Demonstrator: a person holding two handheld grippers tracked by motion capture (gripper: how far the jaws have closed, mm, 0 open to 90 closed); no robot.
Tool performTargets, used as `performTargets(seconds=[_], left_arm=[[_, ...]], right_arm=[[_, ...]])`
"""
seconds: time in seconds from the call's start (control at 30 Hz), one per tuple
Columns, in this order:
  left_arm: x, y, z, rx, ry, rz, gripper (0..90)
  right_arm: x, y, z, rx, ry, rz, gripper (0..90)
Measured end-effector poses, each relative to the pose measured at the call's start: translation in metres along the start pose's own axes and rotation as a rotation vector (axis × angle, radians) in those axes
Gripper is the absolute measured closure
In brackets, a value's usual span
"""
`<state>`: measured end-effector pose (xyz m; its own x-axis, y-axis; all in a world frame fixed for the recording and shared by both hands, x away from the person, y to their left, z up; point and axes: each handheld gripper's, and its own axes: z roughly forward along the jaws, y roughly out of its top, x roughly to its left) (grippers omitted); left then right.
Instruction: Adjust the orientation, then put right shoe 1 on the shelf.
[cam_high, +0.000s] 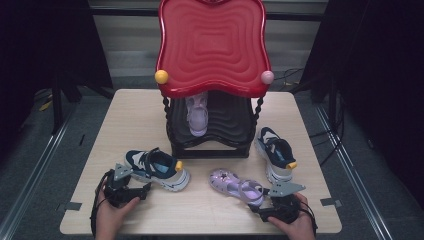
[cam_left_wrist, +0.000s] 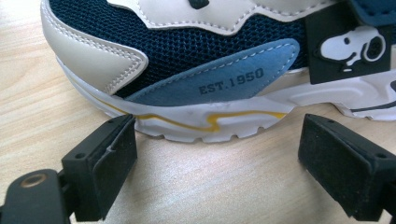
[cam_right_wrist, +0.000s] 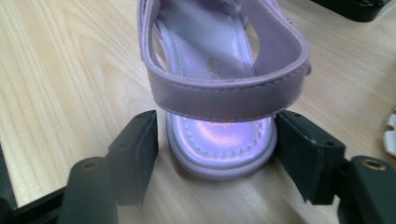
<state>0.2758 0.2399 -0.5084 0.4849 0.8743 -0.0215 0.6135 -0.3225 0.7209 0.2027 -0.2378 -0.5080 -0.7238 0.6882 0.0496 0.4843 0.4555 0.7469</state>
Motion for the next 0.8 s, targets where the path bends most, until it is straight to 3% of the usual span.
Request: performTargets(seconds=[0.23, 0.37, 0.53, 0.8], left_arm=[[0.0000, 0.0000, 0.0000, 0.000, 0.000, 0.000, 11.3], [0.0000, 0.0000, 0.0000, 0.000, 0.000, 0.000, 11.3], [0.0001, 0.0000, 0.0000, 0.000, 0.000, 0.000, 11.4], [0.0002, 0.0001, 0.0001, 0.000, 0.000, -0.001, 11.4]], right_arm=[[0.0029, -0.0006, -0.0010, -0.001, 0.021, 0.006, 30.2], [0.0023, -0.0013, -0.0012, 0.004, 0.003, 0.007, 23.7], [-0.0030, -0.0023, -0.0034, 0.004, -0.004, 0.030, 21.9], [-0.0027, 0.0039, 0.0044, 0.011, 0.018, 0.004, 22.7]])
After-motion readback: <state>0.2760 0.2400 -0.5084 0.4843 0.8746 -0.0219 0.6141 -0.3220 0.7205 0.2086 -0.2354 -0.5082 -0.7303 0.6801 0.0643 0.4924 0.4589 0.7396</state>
